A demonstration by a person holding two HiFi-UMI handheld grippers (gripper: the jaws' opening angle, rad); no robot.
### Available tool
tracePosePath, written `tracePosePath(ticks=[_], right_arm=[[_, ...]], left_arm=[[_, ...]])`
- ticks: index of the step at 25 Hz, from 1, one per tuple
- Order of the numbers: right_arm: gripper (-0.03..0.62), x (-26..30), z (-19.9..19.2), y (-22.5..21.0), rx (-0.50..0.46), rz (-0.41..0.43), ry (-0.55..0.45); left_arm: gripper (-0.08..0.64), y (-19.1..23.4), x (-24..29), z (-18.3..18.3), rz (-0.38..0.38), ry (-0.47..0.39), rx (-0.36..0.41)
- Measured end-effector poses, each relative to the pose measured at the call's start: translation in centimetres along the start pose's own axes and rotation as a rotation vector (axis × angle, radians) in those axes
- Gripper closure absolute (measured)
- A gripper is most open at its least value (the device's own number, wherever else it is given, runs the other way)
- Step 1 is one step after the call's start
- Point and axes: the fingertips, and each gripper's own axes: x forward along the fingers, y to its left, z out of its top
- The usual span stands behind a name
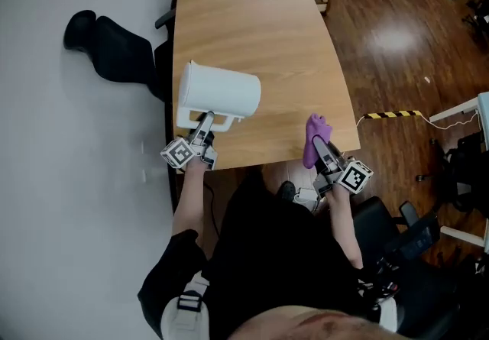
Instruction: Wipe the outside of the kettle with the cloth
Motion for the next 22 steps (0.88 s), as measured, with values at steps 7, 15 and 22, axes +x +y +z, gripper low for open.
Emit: tracePosePath(ticks=[7,15,22], right_arm=[[0.522,9.7,-4.8,-3.9,-0.047,-0.182,0.033],[0.521,9.0,-8.0,-1.0,-0.097,-0.203,0.072],[0.520,18.0,-4.1,-7.8,-0.011,-0.234,0.097]], left_arm=[[0.294,19.4,4.3,5.6,0.132,0.319,0.182],[0.295,20.9,10.1,3.3,0.016,0.506,0.449],[0.296,27.8,23.6,5.5,-0.159,0.642,0.686]])
